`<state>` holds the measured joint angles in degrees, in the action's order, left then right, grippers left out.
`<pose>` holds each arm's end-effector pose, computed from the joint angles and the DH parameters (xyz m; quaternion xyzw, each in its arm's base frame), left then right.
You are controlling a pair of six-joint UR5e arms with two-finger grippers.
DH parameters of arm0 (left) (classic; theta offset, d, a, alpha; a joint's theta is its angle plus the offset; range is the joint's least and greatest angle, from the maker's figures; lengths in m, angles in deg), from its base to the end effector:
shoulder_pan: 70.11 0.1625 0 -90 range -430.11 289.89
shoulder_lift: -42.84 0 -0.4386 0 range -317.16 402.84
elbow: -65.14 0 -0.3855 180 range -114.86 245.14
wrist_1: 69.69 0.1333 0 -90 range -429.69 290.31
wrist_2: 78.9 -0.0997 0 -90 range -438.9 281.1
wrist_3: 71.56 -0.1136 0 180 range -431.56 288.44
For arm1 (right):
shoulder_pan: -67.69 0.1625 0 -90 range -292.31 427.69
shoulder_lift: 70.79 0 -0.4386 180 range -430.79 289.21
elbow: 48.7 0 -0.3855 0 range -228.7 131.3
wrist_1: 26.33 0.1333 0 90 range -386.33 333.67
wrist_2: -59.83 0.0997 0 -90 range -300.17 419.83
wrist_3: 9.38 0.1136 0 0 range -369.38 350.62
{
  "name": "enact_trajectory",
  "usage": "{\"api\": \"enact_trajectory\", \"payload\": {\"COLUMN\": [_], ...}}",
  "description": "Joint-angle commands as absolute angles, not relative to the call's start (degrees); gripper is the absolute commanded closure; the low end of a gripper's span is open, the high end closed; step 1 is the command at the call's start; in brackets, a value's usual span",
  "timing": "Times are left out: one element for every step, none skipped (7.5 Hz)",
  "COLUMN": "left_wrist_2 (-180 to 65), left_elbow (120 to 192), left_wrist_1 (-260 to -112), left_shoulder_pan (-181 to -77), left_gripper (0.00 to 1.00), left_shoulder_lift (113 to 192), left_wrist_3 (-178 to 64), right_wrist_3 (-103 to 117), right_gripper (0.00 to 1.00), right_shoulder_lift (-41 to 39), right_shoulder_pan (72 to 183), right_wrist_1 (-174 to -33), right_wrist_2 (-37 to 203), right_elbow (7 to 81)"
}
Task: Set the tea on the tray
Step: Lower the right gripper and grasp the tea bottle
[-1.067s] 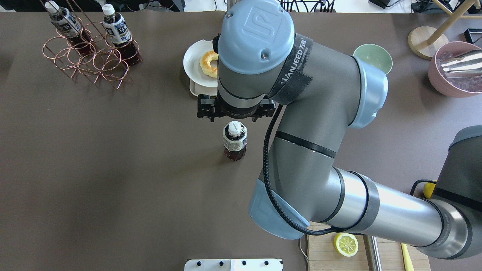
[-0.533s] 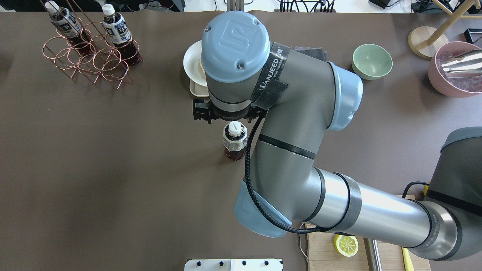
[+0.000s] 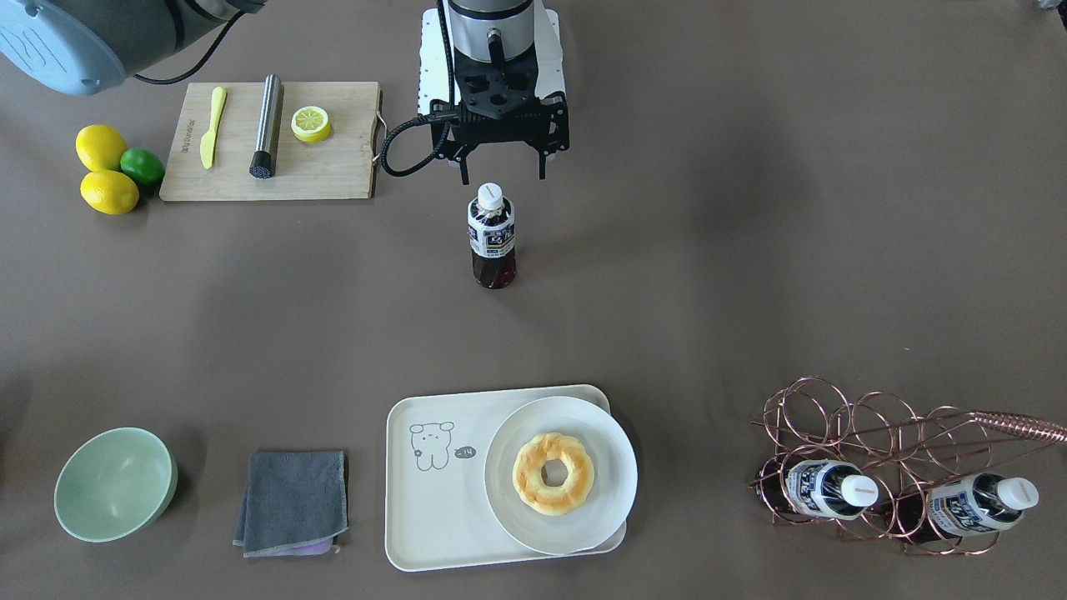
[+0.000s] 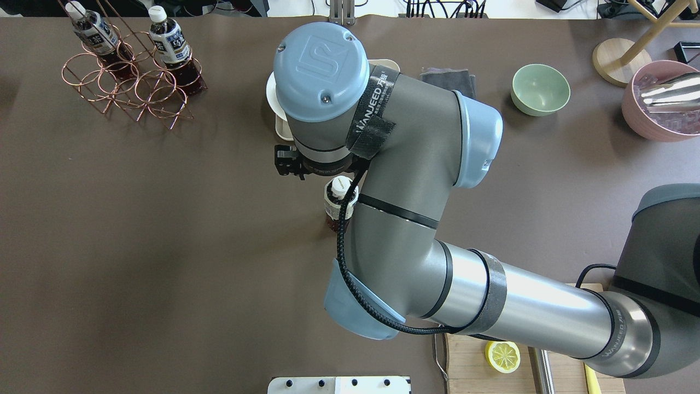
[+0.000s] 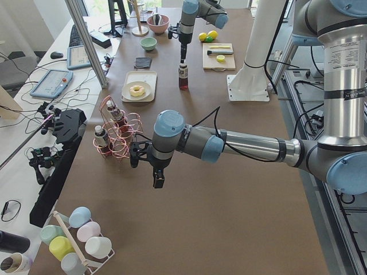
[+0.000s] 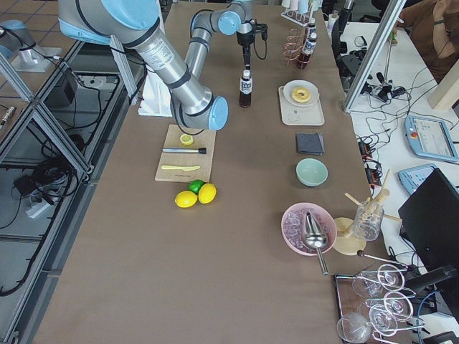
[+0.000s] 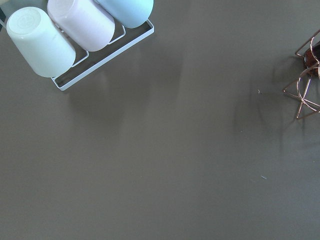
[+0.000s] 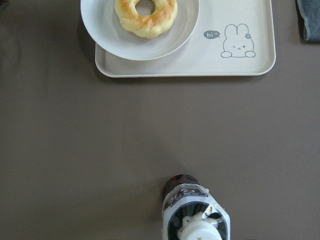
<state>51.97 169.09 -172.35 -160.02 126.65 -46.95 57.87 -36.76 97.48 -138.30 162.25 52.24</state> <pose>-0.0582 -0.4582 0.5922 0.0888 0.3712 -0.1354 0.9143 -0.5218 -0.4242 0.0614 0.0785 -0.3850 0.0151 0.9195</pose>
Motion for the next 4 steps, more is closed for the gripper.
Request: {"api": "enact_trajectory", "payload": {"left_wrist_2": [52.0, 52.0, 52.0, 52.0], "left_elbow": [168.6, 168.6, 168.4, 168.5], "left_wrist_1": [-172.4, -172.4, -172.4, -172.4], "left_shoulder_pan": [-160.0, -160.0, -160.0, -159.9], "left_gripper": [0.03, 0.03, 0.03, 0.03], "left_shoulder_lift": [126.9, 126.9, 127.0, 127.3], "left_wrist_3": [-47.0, -47.0, -47.0, -47.0], "right_wrist_3": [57.4, 57.3, 57.5, 57.6], "right_gripper": [0.13, 0.12, 0.12, 0.12], "right_shoulder_lift": [-35.8, -35.5, -35.4, -34.8], "right_shoulder_pan": [97.6, 97.5, 97.3, 97.1], "right_wrist_1": [-138.4, -138.3, -138.3, -138.1], "right_wrist_2": [162.0, 162.1, 162.1, 162.1], "right_elbow": [52.0, 52.0, 51.7, 51.7]}}
